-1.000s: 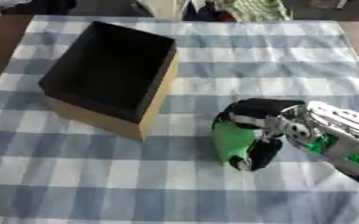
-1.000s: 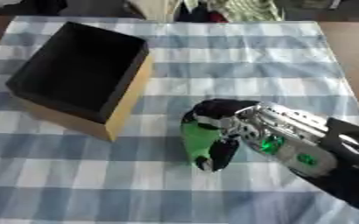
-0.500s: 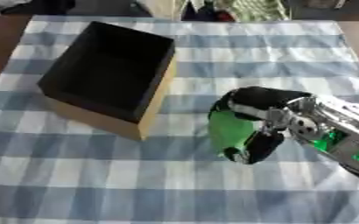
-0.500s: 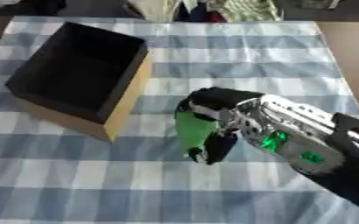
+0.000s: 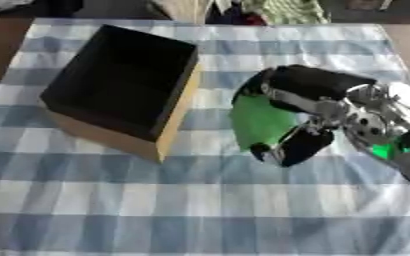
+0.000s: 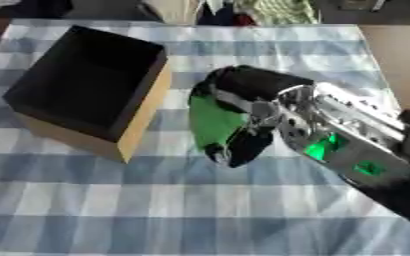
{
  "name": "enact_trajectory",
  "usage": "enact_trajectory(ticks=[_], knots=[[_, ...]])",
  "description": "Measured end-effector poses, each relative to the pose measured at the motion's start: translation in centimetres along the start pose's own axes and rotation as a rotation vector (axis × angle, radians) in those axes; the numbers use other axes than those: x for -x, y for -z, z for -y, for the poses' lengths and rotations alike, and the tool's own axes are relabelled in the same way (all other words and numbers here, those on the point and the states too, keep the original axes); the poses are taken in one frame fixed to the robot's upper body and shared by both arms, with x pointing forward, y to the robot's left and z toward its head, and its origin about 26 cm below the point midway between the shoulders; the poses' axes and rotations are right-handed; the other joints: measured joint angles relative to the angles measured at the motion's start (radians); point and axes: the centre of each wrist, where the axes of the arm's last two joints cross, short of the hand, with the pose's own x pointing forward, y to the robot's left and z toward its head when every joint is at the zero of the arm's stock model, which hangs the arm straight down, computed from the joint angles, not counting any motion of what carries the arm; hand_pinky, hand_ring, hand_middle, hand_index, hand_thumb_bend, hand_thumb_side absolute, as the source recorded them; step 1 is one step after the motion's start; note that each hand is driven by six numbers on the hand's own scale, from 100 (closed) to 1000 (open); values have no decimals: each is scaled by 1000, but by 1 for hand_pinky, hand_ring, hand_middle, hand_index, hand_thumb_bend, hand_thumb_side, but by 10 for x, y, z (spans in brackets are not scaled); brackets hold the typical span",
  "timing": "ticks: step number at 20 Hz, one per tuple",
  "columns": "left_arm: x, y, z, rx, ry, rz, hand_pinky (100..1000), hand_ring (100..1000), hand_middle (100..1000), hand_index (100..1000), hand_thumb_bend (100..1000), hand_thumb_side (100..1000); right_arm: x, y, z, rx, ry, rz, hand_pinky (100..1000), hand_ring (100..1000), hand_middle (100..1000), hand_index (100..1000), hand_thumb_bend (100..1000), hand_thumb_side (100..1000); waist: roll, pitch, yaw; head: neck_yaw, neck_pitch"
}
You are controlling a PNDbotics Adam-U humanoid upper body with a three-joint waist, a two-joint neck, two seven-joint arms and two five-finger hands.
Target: Pick up objects on the table and place them in the box.
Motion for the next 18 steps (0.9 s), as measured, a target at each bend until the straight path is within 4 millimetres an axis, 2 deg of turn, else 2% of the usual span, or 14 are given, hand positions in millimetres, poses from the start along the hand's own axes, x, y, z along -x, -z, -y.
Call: enact_trajectory(ticks=[7,18], knots=[[0,0,0,0,0,0,597,739,583,706,330,346,-32,4,36,188,-64,50,886,844,511,628,100,100,2,-8,10,-17,0],[-1,0,3,15,-15,-3,597,739,584,707,331,346,-64,56,66,293,-32,13,878,825,521,644,100,100,9,-8,35,-48,0]])
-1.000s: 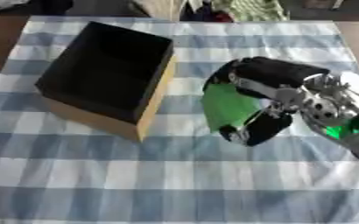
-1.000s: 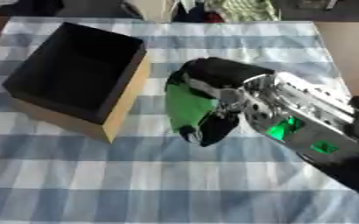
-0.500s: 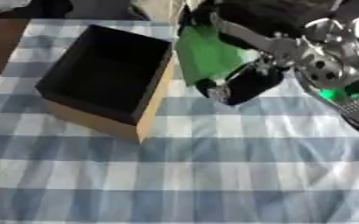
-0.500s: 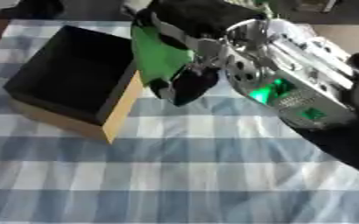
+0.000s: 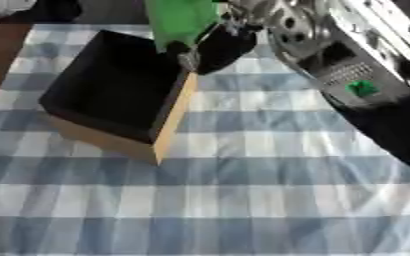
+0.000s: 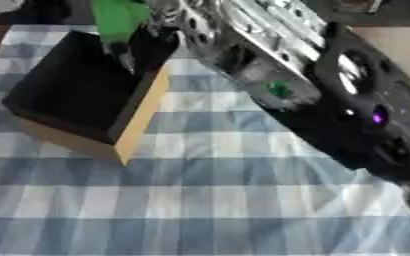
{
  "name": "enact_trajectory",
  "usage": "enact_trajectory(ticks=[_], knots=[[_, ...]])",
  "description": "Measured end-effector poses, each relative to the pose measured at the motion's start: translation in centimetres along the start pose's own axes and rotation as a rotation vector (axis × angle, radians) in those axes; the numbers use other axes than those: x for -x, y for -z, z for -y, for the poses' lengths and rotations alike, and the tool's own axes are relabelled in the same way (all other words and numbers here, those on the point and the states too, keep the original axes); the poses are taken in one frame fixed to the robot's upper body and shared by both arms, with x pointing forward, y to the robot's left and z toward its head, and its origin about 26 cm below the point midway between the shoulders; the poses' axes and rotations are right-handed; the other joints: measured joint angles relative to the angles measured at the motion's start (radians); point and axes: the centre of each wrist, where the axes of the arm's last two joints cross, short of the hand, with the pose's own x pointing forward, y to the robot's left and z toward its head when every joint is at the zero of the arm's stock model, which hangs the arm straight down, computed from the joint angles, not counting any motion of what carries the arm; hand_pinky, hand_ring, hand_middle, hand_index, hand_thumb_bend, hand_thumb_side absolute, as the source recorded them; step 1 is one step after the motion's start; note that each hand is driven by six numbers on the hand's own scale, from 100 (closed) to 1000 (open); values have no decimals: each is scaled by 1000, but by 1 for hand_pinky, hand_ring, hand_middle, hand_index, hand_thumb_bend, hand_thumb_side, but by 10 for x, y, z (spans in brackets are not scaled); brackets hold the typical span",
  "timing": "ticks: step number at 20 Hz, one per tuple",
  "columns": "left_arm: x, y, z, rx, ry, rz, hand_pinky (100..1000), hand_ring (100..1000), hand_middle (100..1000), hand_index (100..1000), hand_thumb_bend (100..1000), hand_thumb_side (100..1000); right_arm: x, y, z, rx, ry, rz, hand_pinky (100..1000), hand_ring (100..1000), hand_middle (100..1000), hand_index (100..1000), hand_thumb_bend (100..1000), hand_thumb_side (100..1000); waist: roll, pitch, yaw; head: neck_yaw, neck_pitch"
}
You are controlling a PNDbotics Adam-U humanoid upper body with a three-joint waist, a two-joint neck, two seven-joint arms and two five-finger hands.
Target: Pick up objects on the table and place them in the box.
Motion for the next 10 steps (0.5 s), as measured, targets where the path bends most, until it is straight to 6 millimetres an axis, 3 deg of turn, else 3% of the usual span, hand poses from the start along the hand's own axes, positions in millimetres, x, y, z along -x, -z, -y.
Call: enact_trajectory(ticks=[10], knots=[[-1,-1,3,3,-20,-7,596,740,584,708,332,346,-22,53,-28,-68,35,-90,880,836,545,667,100,100,0,0,16,-40,0]])
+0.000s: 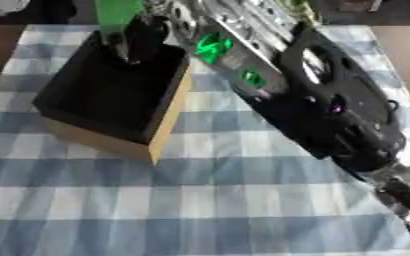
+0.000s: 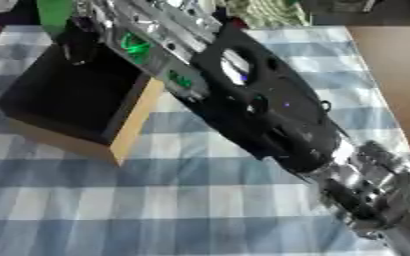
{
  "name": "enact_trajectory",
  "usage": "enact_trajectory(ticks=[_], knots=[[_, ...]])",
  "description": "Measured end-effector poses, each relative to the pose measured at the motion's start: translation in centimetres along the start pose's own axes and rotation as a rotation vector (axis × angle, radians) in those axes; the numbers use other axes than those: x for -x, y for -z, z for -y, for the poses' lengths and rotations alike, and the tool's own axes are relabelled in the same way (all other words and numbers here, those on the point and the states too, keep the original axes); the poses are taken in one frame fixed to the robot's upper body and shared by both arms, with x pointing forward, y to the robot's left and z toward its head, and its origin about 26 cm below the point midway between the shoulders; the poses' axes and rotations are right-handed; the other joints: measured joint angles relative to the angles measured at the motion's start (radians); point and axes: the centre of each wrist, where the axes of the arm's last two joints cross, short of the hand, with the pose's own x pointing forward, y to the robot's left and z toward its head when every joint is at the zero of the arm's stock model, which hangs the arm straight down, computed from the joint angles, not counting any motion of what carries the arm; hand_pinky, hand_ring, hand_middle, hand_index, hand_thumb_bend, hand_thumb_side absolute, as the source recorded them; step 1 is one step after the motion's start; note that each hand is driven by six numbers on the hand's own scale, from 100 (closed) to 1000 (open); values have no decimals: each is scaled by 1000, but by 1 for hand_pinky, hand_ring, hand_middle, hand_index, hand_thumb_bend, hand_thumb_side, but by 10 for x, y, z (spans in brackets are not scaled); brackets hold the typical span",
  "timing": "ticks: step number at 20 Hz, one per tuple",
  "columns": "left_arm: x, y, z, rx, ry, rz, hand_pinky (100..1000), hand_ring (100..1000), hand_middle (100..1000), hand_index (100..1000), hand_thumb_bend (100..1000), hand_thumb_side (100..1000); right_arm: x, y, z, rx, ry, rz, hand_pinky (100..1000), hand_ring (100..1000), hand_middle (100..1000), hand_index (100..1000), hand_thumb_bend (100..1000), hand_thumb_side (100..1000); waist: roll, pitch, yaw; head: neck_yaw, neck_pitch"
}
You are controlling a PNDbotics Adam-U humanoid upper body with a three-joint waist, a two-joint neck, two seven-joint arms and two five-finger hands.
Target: Pick up objects on the table and place them in the box.
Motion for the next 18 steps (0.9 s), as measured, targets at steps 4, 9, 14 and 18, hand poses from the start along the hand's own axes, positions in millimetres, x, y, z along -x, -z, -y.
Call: enact_trajectory(ticks=[4,9,14,18], knots=[[0,0,1,3,-7,-2,596,740,584,708,331,346,-1,18,-16,-65,-4,-41,885,848,567,687,100,100,0,0,5,-8,-7],[0,-1,2,1,-12,-7,596,740,584,708,330,346,4,36,-34,-161,7,-77,899,876,648,758,100,100,-2,0,9,-9,-8],[0,-1,2,2,-12,-8,596,740,584,708,329,345,10,42,-41,-220,17,-78,936,937,786,882,100,100,-3,0,8,-12,-8],[0,-1,2,2,-12,-8,596,740,584,708,328,344,10,42,-40,-242,9,-60,970,987,886,953,310,182,-3,0,5,-13,-8]])
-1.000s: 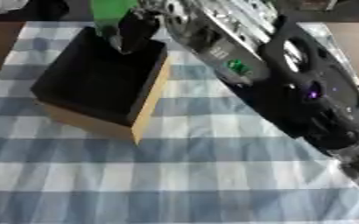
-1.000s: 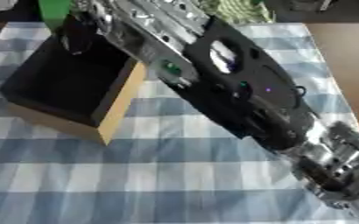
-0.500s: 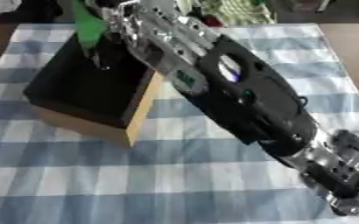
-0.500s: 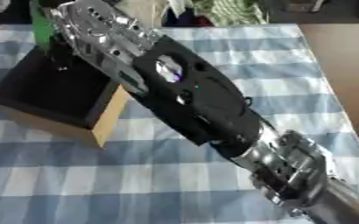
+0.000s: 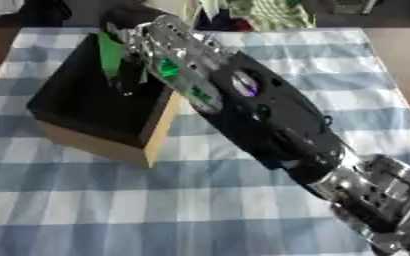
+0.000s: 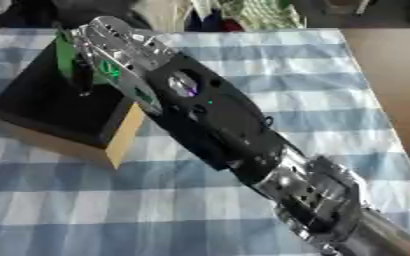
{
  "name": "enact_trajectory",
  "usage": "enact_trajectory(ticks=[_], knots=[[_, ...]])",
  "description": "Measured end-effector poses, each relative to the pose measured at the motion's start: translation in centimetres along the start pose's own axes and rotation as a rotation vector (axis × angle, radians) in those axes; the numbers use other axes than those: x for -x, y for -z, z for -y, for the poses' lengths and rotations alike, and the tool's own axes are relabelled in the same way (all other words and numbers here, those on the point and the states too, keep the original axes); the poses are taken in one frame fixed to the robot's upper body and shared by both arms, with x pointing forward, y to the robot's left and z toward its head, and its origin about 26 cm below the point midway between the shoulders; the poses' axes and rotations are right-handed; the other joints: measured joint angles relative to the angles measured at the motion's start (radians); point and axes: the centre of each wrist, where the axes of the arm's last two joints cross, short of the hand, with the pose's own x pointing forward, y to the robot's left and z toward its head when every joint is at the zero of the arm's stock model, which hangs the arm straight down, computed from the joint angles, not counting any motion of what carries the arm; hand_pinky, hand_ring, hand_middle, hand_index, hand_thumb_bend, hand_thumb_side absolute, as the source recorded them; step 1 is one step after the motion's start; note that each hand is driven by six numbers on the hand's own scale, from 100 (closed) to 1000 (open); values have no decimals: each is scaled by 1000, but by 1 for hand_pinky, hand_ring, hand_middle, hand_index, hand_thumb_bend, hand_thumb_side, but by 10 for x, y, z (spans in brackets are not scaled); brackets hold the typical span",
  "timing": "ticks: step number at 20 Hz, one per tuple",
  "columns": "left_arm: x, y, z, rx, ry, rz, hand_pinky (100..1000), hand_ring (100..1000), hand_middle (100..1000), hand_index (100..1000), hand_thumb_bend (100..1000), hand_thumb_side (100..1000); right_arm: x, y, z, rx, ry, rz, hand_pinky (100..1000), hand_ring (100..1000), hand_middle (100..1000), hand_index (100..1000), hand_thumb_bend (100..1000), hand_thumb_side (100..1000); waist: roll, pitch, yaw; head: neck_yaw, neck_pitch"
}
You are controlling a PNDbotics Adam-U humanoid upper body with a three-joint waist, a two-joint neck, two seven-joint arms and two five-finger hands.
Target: Pick up objects on the table and place them in the box.
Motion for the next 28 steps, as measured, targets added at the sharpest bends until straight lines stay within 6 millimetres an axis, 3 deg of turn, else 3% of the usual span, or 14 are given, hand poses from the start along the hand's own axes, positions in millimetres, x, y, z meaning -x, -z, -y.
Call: enact_trajectory(ticks=[2,4,7,11,17,22,25,26,28], knots=[[0,0,0,0,0,0,596,740,584,708,329,343,0,0,0,-6,-14,3,984,1000,902,978,372,280,1,0,0,-1,0],[0,0,0,0,0,0,596,740,584,708,330,342,-1,0,0,-8,-36,0,989,1000,907,984,379,338,1,0,0,-3,0],[0,0,0,1,0,-1,596,740,584,708,330,341,-1,0,-1,-8,-68,-11,993,1000,916,992,384,363,2,0,-1,-3,0],[0,0,0,1,0,-1,596,740,584,708,329,341,2,3,-2,-15,-91,-28,992,1000,907,982,380,348,2,0,-1,-3,0],[0,0,0,0,0,-1,597,740,584,707,331,341,2,-2,3,7,-88,-21,977,993,888,962,278,312,2,0,-1,-3,0],[0,0,0,0,0,0,597,740,584,707,330,343,6,-27,26,121,-65,11,942,950,834,921,100,230,2,0,-8,3,0],[0,0,0,-3,2,0,597,740,584,707,331,343,14,-52,42,219,-51,32,925,927,807,893,100,176,2,0,-13,9,0],[0,0,0,-3,2,0,597,740,585,708,331,343,17,-60,45,248,-47,37,907,901,772,860,100,100,2,0,-14,10,0],[0,0,-1,-6,4,0,598,740,585,708,331,343,23,-79,51,313,-33,48,896,884,758,847,100,100,3,0,-19,16,0]])
